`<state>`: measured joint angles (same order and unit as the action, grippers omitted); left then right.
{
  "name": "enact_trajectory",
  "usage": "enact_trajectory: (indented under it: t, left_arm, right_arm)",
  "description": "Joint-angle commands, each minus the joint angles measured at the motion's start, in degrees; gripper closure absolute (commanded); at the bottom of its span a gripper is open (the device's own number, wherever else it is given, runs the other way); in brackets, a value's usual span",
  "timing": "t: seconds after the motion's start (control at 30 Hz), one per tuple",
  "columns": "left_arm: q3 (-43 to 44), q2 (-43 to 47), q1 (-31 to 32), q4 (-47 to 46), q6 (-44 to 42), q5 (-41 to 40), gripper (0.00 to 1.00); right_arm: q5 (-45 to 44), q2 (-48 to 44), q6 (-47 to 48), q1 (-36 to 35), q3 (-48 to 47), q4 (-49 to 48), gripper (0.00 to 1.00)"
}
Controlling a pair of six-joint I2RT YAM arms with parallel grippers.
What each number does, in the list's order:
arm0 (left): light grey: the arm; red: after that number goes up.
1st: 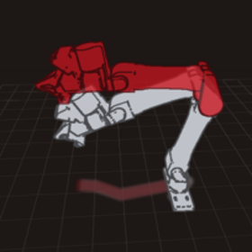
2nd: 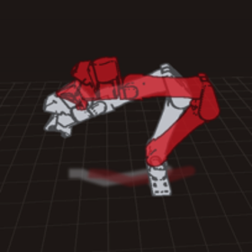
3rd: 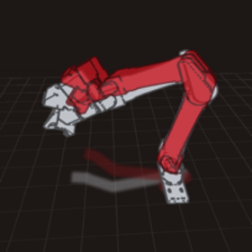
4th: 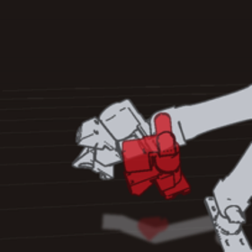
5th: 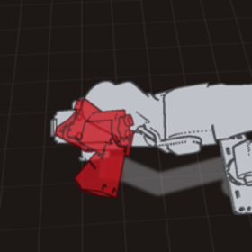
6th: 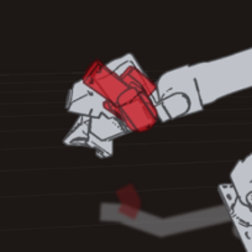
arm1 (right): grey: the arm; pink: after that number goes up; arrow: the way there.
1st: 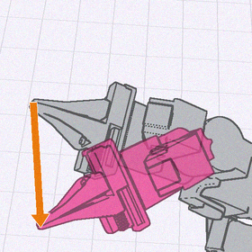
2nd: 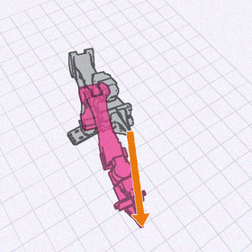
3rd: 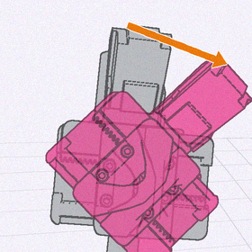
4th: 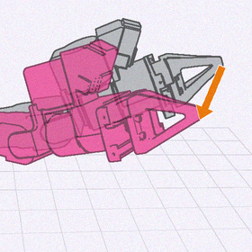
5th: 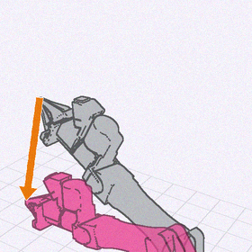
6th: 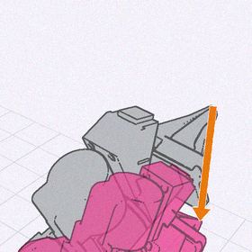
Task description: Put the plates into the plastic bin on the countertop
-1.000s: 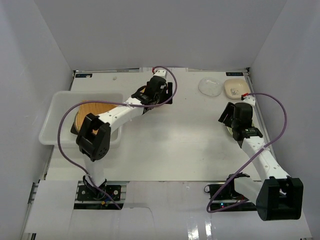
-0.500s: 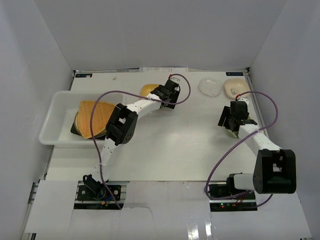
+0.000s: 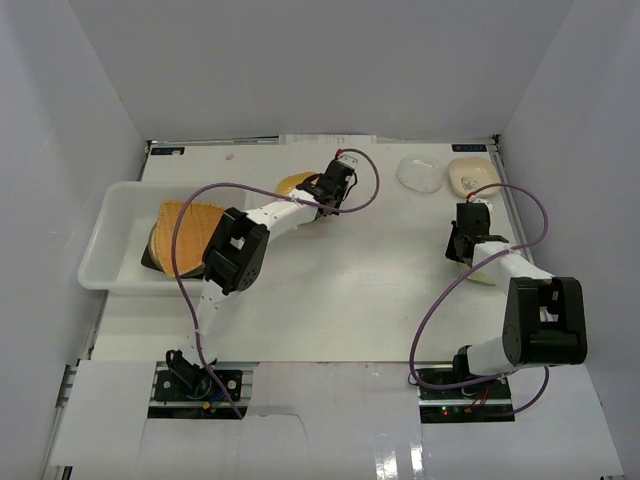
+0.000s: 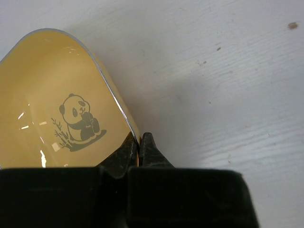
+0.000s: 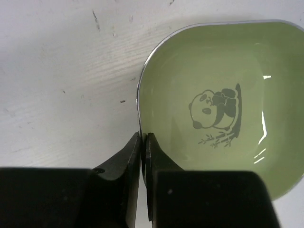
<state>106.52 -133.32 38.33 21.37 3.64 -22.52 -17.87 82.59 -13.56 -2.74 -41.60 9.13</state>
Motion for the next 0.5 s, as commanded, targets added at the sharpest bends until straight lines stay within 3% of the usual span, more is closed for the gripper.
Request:
enact_trajectory:
  t: [0.0,0.13,0.33,0.47]
  left_arm:
    - [-1.8,13.8,0.8,-2.2,1.0,1.4,1.0]
    - [-3.1,24.1,0.9,-2.0,1.0,2.4,1.0]
    - [3.7,34.4,1.0,9.5,1.3,2.6,1.0]
    - [6.9,39.4,0.6,17.8,-0.8,-6.3,1.0]
  right_arm:
    - [2.6,-3.1,-0.3,0.0,-0.9,-2.0,0.92]
    - [4.4,-6.5,-0.5,-1.4,-0.1,-3.0,0.92]
    - [5.8,-13.4,-0.9,-7.5,-0.8,-1.0,0.92]
    - [5.4,-16.5,-1.0,-12.9,-3.2,1.2,0.92]
